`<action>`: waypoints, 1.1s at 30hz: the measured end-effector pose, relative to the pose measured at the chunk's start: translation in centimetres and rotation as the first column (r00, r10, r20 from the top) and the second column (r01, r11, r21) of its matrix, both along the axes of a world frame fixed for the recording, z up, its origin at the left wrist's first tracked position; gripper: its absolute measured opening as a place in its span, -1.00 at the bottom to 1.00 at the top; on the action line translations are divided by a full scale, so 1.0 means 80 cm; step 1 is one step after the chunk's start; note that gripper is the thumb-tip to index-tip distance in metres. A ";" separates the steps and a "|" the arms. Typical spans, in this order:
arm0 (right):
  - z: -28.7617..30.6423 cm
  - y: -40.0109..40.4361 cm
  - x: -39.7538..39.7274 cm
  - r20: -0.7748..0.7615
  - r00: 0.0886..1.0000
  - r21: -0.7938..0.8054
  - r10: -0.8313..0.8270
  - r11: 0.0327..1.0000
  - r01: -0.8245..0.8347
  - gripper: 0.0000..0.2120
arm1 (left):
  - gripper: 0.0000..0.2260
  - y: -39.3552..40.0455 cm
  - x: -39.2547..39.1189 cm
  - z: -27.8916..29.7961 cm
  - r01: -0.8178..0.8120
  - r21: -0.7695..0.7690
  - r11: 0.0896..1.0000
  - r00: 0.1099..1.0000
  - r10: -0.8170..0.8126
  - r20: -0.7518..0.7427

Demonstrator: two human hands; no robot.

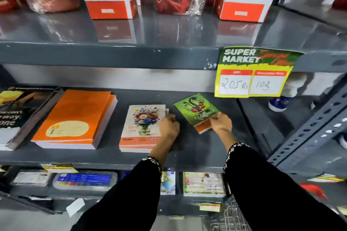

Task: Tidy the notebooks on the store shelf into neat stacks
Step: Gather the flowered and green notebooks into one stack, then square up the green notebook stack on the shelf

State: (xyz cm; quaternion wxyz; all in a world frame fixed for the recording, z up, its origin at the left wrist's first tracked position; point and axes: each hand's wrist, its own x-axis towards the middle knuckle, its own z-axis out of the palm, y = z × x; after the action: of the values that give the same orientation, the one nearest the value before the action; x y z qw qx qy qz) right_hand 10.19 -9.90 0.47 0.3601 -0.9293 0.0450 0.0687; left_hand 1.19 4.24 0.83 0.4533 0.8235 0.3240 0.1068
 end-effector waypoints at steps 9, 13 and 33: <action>-0.039 -0.029 0.062 -0.203 0.968 -0.113 0.150 0.978 -0.175 -0.48 | -0.72 -0.059 0.039 -0.009 0.120 -0.182 0.976 0.974 -0.151 -0.169; -0.023 -0.032 0.043 -0.199 0.974 -0.111 0.109 0.985 -0.133 -0.48 | -0.70 -0.063 0.038 -0.009 0.096 -0.170 0.981 0.975 -0.127 -0.182; 0.035 0.026 -0.083 -0.178 0.980 0.120 0.086 0.991 -0.065 -0.63 | -0.78 0.055 -0.045 0.050 -0.002 -0.096 0.995 0.995 -0.008 -0.095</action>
State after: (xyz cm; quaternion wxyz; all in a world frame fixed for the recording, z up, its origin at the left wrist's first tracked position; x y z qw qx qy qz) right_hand 3.57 -7.78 3.26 0.4040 -0.8981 0.0385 0.1695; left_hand -2.42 8.65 4.83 0.4766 0.8054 0.3487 0.0511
